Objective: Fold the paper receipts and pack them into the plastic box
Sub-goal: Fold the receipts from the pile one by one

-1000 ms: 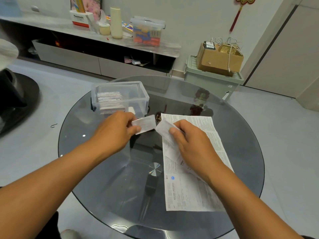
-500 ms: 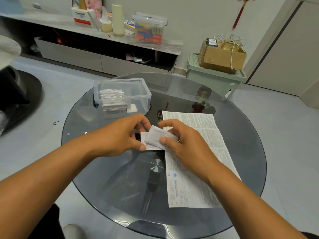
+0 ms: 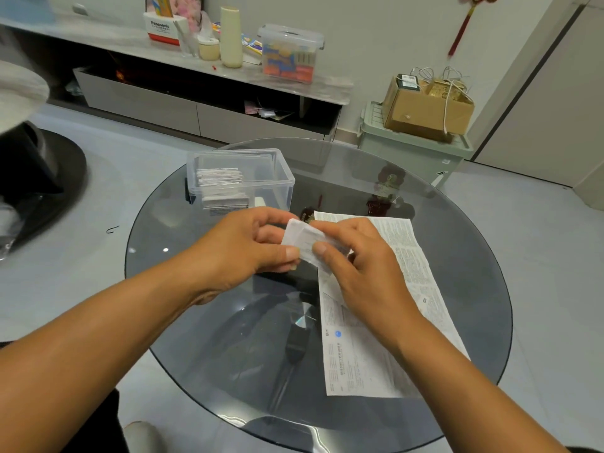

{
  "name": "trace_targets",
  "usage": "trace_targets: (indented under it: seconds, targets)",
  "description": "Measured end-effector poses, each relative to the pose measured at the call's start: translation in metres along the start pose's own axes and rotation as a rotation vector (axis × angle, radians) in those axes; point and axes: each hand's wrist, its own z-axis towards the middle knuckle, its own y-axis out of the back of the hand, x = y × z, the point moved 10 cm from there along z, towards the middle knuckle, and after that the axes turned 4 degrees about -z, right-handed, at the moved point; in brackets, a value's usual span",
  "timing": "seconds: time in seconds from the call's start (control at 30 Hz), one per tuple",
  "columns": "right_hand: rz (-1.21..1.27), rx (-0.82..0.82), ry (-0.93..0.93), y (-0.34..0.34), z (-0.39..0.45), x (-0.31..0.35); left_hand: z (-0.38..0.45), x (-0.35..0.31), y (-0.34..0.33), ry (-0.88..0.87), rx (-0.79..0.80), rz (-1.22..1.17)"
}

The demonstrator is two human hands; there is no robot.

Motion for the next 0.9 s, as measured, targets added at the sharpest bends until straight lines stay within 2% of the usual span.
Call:
trace_targets:
  seconds: [0.13,0.2,0.27,0.37,0.47,0.53,0.6,0.77,0.9]
  targets:
    - [-0.36,-0.037,0.175,-0.004,-0.005,0.013,0.0,0.001,-0.006,-0.123,0.013,0.255]
    - [-0.549,0.009,0.249,-0.013,-0.006,0.019,0.002,0.002,-0.009,-0.171,0.013,0.426]
    - [-0.697,0.119,0.252,-0.028,-0.007,0.015,0.003,0.001,-0.009,-0.19,0.007,0.586]
    - [-0.808,0.136,0.254,-0.033,-0.006,0.013,-0.001,-0.023,0.003,-0.288,-0.08,0.806]
    - [-0.741,0.187,0.195,-0.031,-0.002,0.011,-0.005,-0.064,0.024,-0.508,-0.324,1.195]
    - [-0.62,0.208,0.11,-0.025,0.0,0.007,-0.004,-0.076,0.043,-0.506,-0.462,1.351]
    - [-0.468,0.162,0.048,-0.014,0.0,0.006,-0.003,-0.076,0.057,-0.482,-0.522,1.42]
    - [-0.198,-0.001,-0.013,0.018,-0.004,0.012,-0.003,-0.072,0.069,-0.446,-0.505,1.353]
    - [-0.052,-0.111,-0.021,0.042,-0.007,0.017,0.005,-0.06,0.08,-0.368,-0.397,1.273]
